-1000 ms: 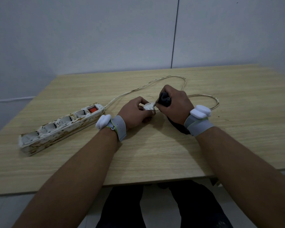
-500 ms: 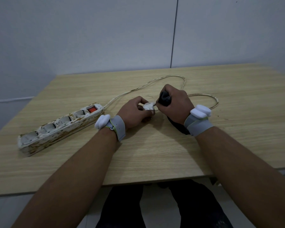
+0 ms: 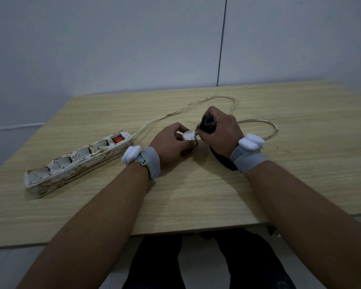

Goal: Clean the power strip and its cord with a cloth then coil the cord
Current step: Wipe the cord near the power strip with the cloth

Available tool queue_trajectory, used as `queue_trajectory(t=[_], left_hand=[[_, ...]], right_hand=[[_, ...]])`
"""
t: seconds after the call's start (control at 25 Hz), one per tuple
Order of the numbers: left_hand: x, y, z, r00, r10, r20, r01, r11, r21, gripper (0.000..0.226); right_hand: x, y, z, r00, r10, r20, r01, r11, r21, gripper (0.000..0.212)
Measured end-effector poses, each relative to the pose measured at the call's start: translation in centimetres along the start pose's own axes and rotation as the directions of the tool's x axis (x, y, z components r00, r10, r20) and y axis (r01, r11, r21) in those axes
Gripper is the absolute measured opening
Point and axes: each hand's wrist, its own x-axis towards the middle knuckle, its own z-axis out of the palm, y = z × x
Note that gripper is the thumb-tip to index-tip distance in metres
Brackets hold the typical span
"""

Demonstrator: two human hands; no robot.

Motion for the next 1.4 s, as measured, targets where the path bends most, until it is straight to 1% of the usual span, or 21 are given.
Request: queue_trajectory(t=[0.08,0.24,0.32,0.4,0.56,0.68,0.8,0.88,0.96,1.04,1.16,1.28,1.4], left_hand=[[0.0,0.0,0.0,1.0,0.005,-0.003,-0.005,1.0,0.002,0.027],[0.0,0.0,-0.1,1.0,0.008,0.002,-0.009,1.0,0.024,0.03],[0.0,0.0,-0.1,1.0,0.011,0.009,-0.011,1.0,0.015,0.03],[0.1,0.0,-0.1,1.0,0.009,0.012,-0.009,1.0,0.019,0.03],[0.1,0.0,0.0,1.0,-0.012,0.002,0.012,1.0,0.006,0.032],[0.1,0.1,0.0,1.0,-0.019,0.008,0.019,1.0,0.004,0.031],[0.1,0.0,0.0,1.0,-0.017,0.006,0.017,1.0,-0.004,0.031],[0.1,0.0,0.0,1.0,-0.012,0.012,0.012,1.0,-0.006,0.031],[0.1,0.0,-0.1,1.0,-0.013,0.017,0.013,1.0,-0.002,0.03],[0.1,-0.1,0.0,1.0,-0.02,0.02,0.021,1.0,-0.022,0.03],[0.2,-0.1,0.0,1.0,-0.02,0.011,0.02,1.0,-0.024,0.03],[0.0,0.0,0.0,1.0,-0.022,0.01,0.022,1.0,-0.016,0.03],[-0.1,0.0,0.1,0.999,-0.037,0.003,0.037,0.998,-0.046,0.029]], right_hand=[[0.0,-0.1,0.2,0.999,-0.028,0.032,0.028,1.0,0.009,0.025],[-0.1,-0.4,0.2,1.0,-0.001,0.022,0.0,0.998,0.066,0.027],[0.0,-0.7,0.3,0.999,-0.01,0.039,0.007,0.997,0.073,0.028],[0.0,-0.7,0.4,0.999,-0.006,0.047,0.004,0.999,0.05,0.027],[0.3,-0.1,0.0,0.998,0.061,-0.002,-0.061,0.998,-0.026,0.026],[0.1,-0.2,-0.2,0.995,0.091,-0.044,-0.091,0.996,-0.011,0.024],[-0.2,-0.7,-0.2,0.999,0.052,0.016,-0.052,0.999,0.009,0.026],[-0.1,-0.6,-0.2,0.998,0.062,0.026,-0.061,0.998,-0.031,0.026],[0.1,-0.3,-0.4,0.994,0.107,-0.009,-0.107,0.992,-0.066,0.024],[0.1,-0.1,-0.6,0.99,0.133,-0.043,-0.136,0.989,-0.06,0.022],[-0.2,-0.1,-0.6,0.994,0.107,-0.026,-0.107,0.994,0.001,0.024],[-0.2,-0.2,-0.6,0.997,0.083,0.006,-0.082,0.996,-0.038,0.024],[0.1,0.1,-0.8,0.993,0.108,-0.051,-0.111,0.992,-0.054,0.023]])
